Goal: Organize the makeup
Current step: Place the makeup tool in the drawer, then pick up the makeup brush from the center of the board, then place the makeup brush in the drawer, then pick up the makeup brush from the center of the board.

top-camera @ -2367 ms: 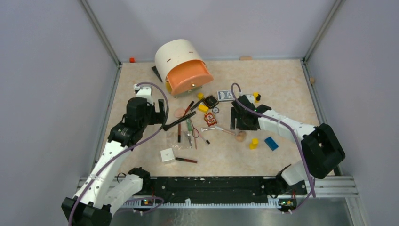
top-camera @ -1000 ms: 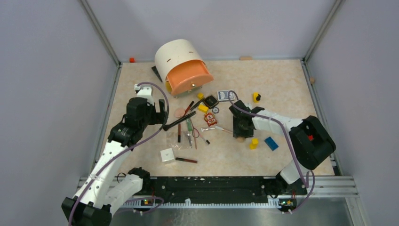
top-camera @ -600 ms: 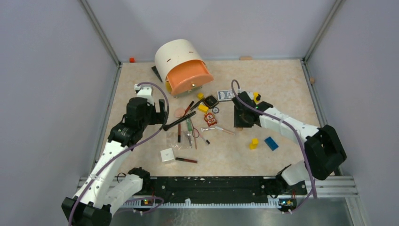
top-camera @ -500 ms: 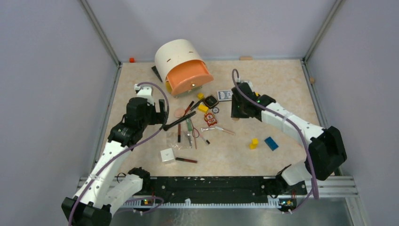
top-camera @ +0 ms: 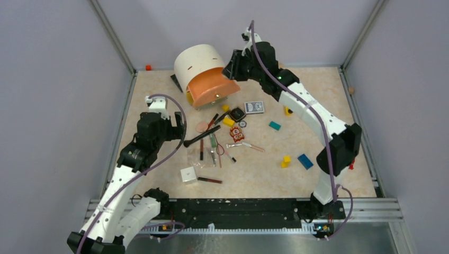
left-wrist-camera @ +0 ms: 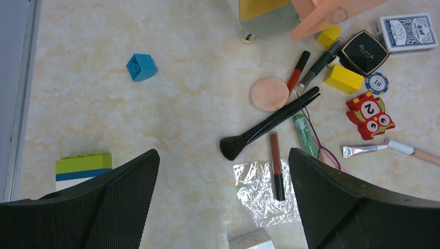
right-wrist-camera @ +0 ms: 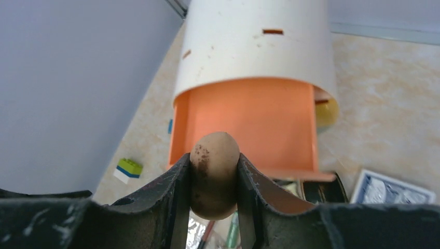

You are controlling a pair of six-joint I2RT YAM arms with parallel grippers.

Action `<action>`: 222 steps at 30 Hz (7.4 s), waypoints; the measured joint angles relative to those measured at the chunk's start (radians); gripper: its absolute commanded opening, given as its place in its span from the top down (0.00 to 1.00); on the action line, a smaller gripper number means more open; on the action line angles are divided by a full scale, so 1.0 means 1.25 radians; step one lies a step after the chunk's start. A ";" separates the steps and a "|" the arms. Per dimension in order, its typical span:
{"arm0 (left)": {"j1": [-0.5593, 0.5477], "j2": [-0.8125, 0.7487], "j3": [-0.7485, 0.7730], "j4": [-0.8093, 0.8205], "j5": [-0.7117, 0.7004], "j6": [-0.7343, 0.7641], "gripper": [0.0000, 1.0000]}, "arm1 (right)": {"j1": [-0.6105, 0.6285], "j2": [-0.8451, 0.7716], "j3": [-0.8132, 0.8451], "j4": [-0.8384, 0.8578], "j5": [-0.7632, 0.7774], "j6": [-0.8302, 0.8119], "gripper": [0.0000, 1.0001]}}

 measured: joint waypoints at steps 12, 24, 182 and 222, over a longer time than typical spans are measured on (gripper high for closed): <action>0.000 0.006 -0.002 0.001 -0.003 0.000 0.01 | 0.003 0.317 0.341 -0.027 -0.116 -0.016 0.46; 0.000 0.013 -0.002 0.001 -0.003 0.000 0.01 | 0.009 0.325 0.360 -0.067 -0.126 -0.053 0.34; 0.024 0.010 -0.003 0.008 0.007 0.000 0.01 | 0.115 0.253 0.272 -0.133 -0.048 -1.310 0.49; 0.037 0.038 -0.008 0.013 0.038 0.000 0.01 | 0.205 -0.161 -0.727 0.193 0.070 -0.137 0.53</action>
